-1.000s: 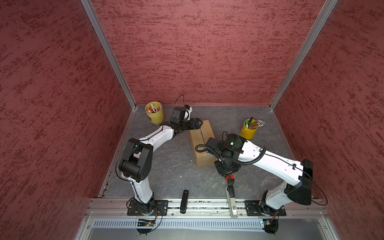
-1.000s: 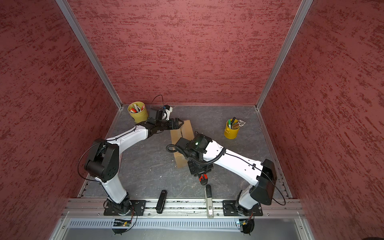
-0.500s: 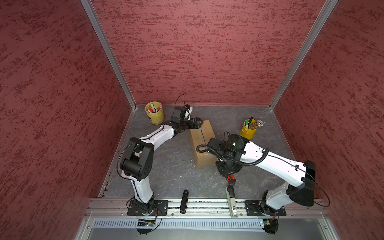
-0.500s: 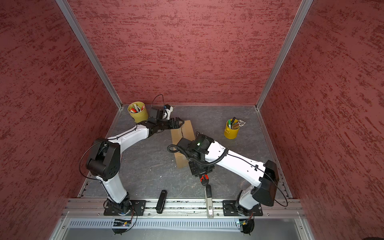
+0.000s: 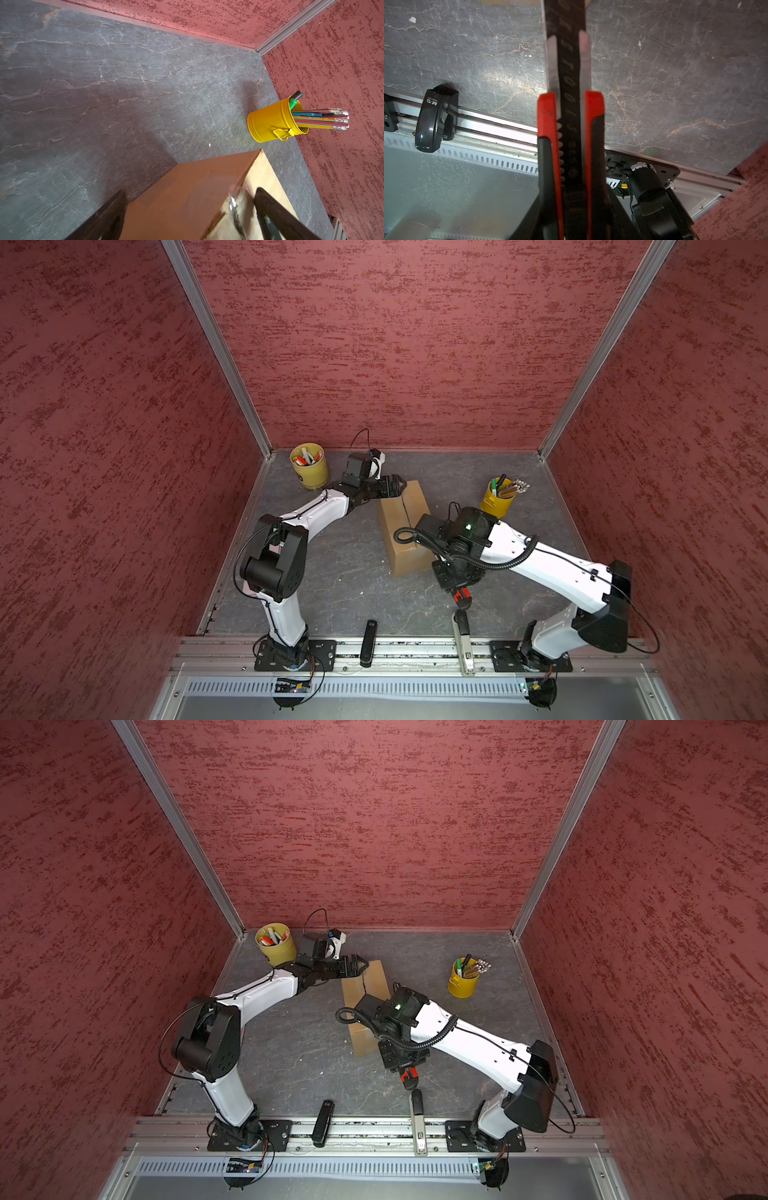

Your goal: Unpack the express box

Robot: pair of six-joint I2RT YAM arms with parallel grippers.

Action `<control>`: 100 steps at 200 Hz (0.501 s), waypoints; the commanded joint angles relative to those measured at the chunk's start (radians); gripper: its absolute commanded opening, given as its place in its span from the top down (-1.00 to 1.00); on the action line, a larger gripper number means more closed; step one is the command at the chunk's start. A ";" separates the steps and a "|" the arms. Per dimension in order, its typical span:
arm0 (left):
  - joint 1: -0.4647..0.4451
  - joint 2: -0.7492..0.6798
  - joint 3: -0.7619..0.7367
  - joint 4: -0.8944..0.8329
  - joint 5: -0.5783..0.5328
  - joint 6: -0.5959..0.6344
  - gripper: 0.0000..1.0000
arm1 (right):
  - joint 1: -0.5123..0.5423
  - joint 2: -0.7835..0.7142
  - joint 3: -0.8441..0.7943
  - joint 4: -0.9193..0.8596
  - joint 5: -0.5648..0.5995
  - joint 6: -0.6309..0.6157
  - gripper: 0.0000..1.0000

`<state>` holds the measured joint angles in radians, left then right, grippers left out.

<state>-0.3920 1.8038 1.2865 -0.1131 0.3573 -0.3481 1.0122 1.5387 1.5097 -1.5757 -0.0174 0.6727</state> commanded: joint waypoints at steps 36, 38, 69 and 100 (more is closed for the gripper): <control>-0.016 0.003 -0.015 0.003 -0.012 -0.003 -0.90 | -0.009 -0.025 0.030 -0.008 0.042 0.002 1.00; -0.016 0.004 -0.016 0.004 -0.012 -0.003 -0.90 | -0.009 -0.026 0.030 -0.009 0.042 0.002 1.00; -0.021 0.007 -0.017 0.005 -0.014 -0.003 -0.90 | -0.011 -0.029 0.033 -0.009 0.045 0.002 1.00; -0.023 0.009 -0.016 0.002 -0.017 -0.001 -0.89 | -0.012 -0.035 0.035 -0.008 0.045 0.002 1.00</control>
<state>-0.4026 1.8042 1.2858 -0.1104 0.3397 -0.3508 1.0088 1.5387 1.5108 -1.5784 -0.0162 0.6724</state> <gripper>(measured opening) 0.948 0.391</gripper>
